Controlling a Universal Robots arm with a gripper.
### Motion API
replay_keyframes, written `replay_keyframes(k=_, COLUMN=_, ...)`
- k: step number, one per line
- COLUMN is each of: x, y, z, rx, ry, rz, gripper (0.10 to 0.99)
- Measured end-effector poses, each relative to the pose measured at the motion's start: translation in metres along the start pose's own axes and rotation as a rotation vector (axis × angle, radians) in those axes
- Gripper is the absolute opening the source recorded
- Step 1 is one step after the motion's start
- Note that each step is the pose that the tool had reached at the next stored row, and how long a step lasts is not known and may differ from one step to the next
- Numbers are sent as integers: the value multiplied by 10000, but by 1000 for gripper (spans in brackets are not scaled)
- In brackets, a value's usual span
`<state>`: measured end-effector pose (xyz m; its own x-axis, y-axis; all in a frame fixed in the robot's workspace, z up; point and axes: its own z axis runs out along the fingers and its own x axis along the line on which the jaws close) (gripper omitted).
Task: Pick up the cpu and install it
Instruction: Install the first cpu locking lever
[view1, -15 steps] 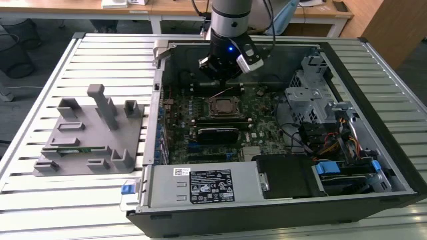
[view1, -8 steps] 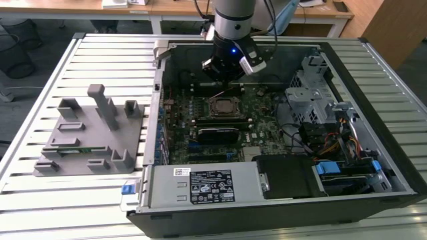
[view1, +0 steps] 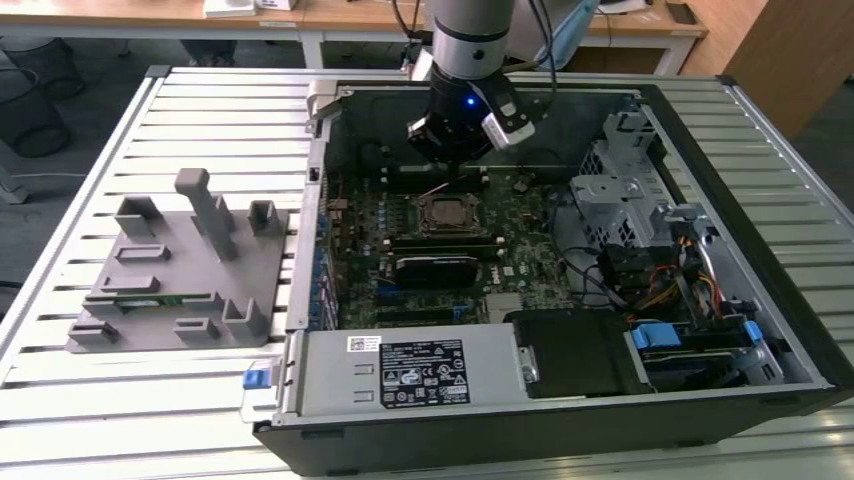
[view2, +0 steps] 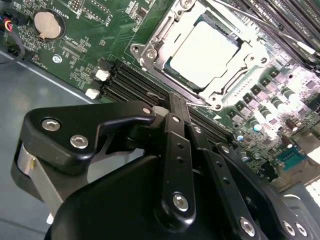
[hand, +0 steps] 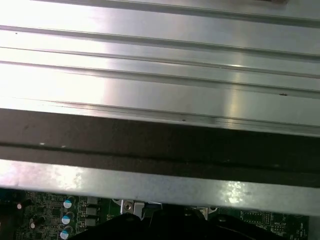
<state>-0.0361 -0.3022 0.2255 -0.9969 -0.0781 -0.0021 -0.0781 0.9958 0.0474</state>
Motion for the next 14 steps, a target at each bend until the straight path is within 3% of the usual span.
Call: replay_keyframes(k=14, x=-94, y=4, z=74, rx=41, ry=3, rz=1, gripper=106)
